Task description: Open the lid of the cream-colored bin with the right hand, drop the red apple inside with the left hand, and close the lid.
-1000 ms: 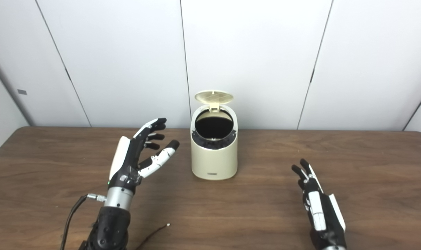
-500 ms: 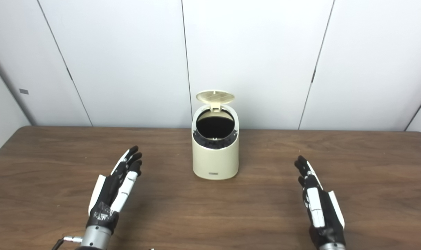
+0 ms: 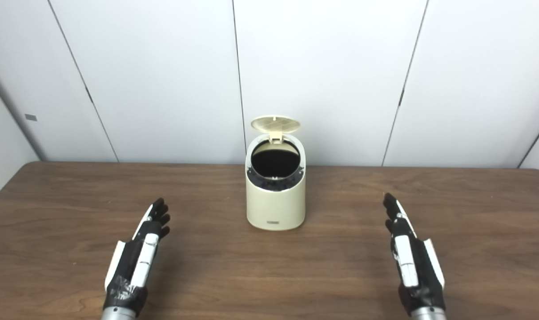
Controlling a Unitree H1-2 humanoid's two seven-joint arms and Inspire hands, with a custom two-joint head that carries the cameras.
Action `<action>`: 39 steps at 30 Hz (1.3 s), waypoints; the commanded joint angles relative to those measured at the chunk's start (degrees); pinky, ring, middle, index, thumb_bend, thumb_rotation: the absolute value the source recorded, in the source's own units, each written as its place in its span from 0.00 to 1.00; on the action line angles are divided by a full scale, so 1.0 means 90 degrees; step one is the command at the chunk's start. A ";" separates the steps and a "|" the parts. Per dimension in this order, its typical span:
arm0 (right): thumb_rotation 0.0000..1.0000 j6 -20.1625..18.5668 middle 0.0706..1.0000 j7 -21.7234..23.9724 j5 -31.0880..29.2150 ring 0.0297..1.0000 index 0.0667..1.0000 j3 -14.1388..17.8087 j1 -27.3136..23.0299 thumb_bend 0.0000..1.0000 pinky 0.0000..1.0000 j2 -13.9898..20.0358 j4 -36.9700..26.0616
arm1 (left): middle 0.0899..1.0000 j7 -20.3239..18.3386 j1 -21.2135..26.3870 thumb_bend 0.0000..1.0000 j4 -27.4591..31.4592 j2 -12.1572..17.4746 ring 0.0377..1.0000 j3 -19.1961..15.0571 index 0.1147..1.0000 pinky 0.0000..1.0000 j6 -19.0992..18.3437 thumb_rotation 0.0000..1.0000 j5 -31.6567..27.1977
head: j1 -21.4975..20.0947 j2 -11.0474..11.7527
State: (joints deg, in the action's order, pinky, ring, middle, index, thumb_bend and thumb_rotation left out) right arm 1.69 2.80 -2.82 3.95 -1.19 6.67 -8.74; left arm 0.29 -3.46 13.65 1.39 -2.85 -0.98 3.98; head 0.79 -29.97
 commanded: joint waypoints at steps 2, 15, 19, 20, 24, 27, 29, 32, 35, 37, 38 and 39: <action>1.00 -0.0027 0.98 0.0034 -0.0041 1.00 0.94 0.0050 -0.0236 0.60 1.00 0.0120 -0.0310 | 0.98 0.0003 0.0157 0.64 0.0139 0.0061 0.97 0.0015 1.00 0.97 0.0177 0.94 -0.0024 | -0.0021 -0.0020; 1.00 -0.0547 0.96 -0.0025 0.0316 1.00 0.91 0.0017 -0.1007 0.69 1.00 0.0392 -0.0402 | 0.98 0.0107 0.0085 0.58 0.0039 -0.0134 0.97 0.0061 0.99 0.98 -0.0062 1.00 -0.0129 | -0.0097 -0.0078; 1.00 -0.0602 0.99 0.0009 0.0516 1.00 0.90 -0.0078 -0.1515 0.68 1.00 0.0479 -0.0195 | 0.98 0.0154 0.0144 0.58 -0.0075 -0.0132 0.97 0.0054 1.00 0.98 -0.0115 0.99 -0.0073 | -0.0103 -0.0068; 1.00 -0.0681 1.00 -0.0016 0.0583 1.00 0.89 -0.0102 -0.1675 0.68 1.00 0.0474 -0.0170 | 0.98 0.0176 0.0140 0.57 -0.0091 -0.0136 0.98 0.0049 1.00 0.98 -0.0138 1.00 -0.0071 | -0.0096 -0.0071; 1.00 -0.0857 0.95 -0.0095 0.0649 1.00 0.85 -0.0115 -0.2251 0.64 1.00 0.0379 -0.0069 | 0.98 0.0237 0.0097 0.59 -0.0130 -0.0132 0.97 0.0052 0.99 0.97 -0.0144 1.00 -0.0045 | -0.0108 -0.0084; 1.00 -0.0936 0.90 -0.0026 0.0666 0.96 0.85 -0.0171 -0.2611 0.62 0.99 0.0400 -0.0035 | 0.97 0.0303 0.0080 0.58 -0.0125 -0.0146 0.96 0.0044 0.98 0.95 -0.0137 1.00 0.0012 | -0.0104 -0.0075; 1.00 -0.0961 0.90 0.0035 0.0620 0.92 0.85 -0.0202 -0.2834 0.59 0.91 0.0421 0.0027 | 0.97 0.0332 0.0073 0.58 -0.0116 -0.0164 0.96 0.0028 0.97 0.95 -0.0139 1.00 0.0007 | -0.0105 -0.0061; 1.00 -0.1138 0.93 0.0040 0.0859 0.95 0.86 -0.0321 -0.3111 0.59 0.93 0.0498 0.0086 | 0.97 0.0345 0.0062 0.58 -0.0141 -0.0179 0.95 0.0013 0.97 0.94 -0.0118 1.00 -0.0001 | -0.0109 -0.0052; 1.00 -0.1317 0.94 -0.0013 0.1206 0.97 0.86 -0.0456 -0.3384 0.60 0.99 0.0557 0.0162 | 0.96 0.0375 0.0065 0.56 -0.0206 -0.0208 0.94 0.0011 0.97 0.91 -0.0094 1.00 0.0026 | -0.0127 -0.0029; 1.00 -0.1248 0.93 -0.0020 0.1446 0.96 0.85 -0.0565 -0.3572 0.59 0.96 0.0619 0.0304 | 0.95 0.0377 0.0070 0.56 -0.0280 -0.0230 0.93 -0.0003 0.97 0.91 -0.0045 1.00 -0.0020 | -0.0141 0.0005; 1.00 -0.1222 0.92 -0.0023 0.1537 0.95 0.85 -0.0601 -0.3629 0.60 0.94 0.0638 0.0353 | 0.95 0.0378 0.0073 0.55 -0.0303 -0.0239 0.93 -0.0009 0.96 0.91 -0.0027 1.00 -0.0037 | -0.0141 0.0005; 1.00 -0.1145 0.92 -0.0049 0.1663 0.95 0.85 -0.0657 -0.3722 0.60 0.94 0.0656 0.0458 | 0.95 0.0388 0.0075 0.55 -0.0334 -0.0248 0.93 -0.0012 0.96 0.91 -0.0022 1.00 -0.0032 | -0.0140 0.0028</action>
State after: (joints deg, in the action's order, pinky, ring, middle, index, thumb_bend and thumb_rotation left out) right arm -10.78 2.93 10.72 -1.72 -30.88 11.63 -4.39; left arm 3.43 -3.57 10.10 -0.69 -2.86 -3.10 3.96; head -0.44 -29.71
